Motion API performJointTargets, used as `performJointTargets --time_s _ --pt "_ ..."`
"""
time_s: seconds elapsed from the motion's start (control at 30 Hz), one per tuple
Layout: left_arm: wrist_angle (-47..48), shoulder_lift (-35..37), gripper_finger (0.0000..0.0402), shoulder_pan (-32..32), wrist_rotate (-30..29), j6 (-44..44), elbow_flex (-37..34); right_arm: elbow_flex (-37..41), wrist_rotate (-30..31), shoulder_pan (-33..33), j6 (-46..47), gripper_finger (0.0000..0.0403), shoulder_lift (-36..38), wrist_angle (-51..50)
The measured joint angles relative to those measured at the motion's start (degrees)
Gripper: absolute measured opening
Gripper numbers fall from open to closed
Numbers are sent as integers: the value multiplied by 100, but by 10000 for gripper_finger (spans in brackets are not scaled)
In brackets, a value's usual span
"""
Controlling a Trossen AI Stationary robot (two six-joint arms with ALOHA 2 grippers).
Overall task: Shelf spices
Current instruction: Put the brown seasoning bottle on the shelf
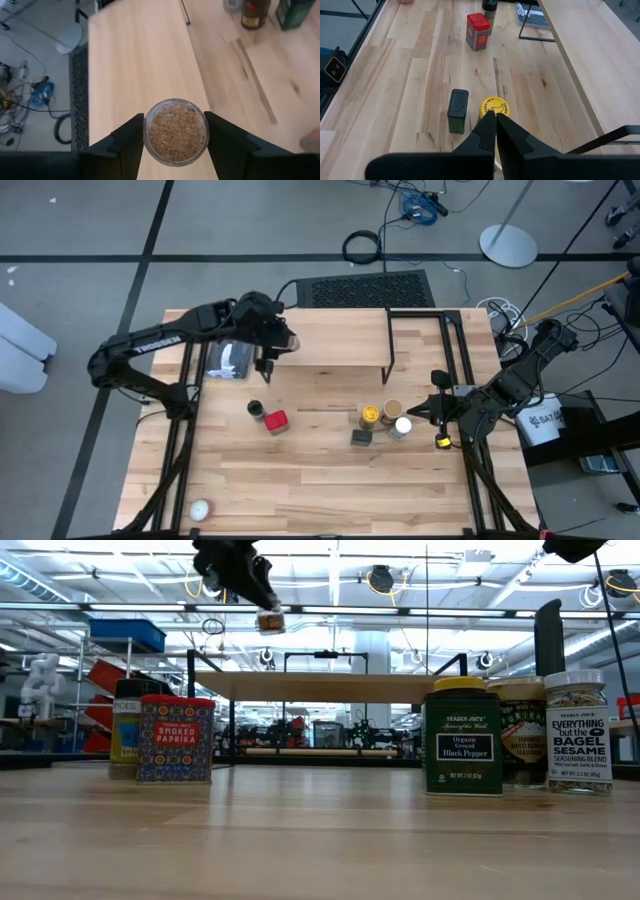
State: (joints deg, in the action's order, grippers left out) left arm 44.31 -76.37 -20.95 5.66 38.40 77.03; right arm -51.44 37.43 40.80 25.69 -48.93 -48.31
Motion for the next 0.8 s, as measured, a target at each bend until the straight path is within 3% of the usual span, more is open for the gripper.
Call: performJointTargets --time_s 0.43,0.8 --pt "827 -281 196 -355 172 1194 -4 0 0 1 0 0 -2 1" --pt "914 -544 196 -372 163 1643 -9 0 1 0 -108 0 -2 2"
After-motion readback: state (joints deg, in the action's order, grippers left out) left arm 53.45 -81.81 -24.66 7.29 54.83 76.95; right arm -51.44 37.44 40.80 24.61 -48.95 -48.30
